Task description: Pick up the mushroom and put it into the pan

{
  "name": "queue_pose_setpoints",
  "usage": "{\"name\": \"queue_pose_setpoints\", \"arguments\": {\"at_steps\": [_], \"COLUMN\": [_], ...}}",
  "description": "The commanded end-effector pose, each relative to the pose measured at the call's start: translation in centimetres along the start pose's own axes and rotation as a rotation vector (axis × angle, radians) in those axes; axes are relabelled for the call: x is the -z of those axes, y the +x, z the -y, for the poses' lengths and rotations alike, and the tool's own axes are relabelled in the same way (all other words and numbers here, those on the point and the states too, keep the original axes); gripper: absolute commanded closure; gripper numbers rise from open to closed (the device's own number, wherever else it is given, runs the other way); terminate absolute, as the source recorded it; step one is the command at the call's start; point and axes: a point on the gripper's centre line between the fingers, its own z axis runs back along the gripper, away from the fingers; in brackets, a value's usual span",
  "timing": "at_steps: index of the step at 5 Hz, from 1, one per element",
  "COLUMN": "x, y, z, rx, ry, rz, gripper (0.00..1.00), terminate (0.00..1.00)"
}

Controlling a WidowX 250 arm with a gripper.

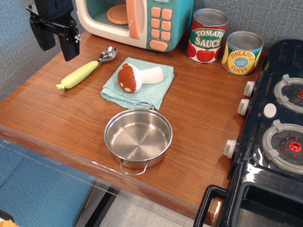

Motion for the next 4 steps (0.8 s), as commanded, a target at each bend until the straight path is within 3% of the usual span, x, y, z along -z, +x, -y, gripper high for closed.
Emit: {"name": "queue_pose_setpoints", "arguments": {"at_steps": [1,3,4], "x": [0.0,2.2,0.9], "y": [0.0,3.4,5.5], "z": [0.0,4.0,7.4], "rx": [0.000,0.110,0.234], "ry": [0.000,0.007,0.022], "rz": [0.000,-0.127,-0.105], "gripper": [0.00,0.00,0.00], "terminate": [0.00,0.00,0.00]}}
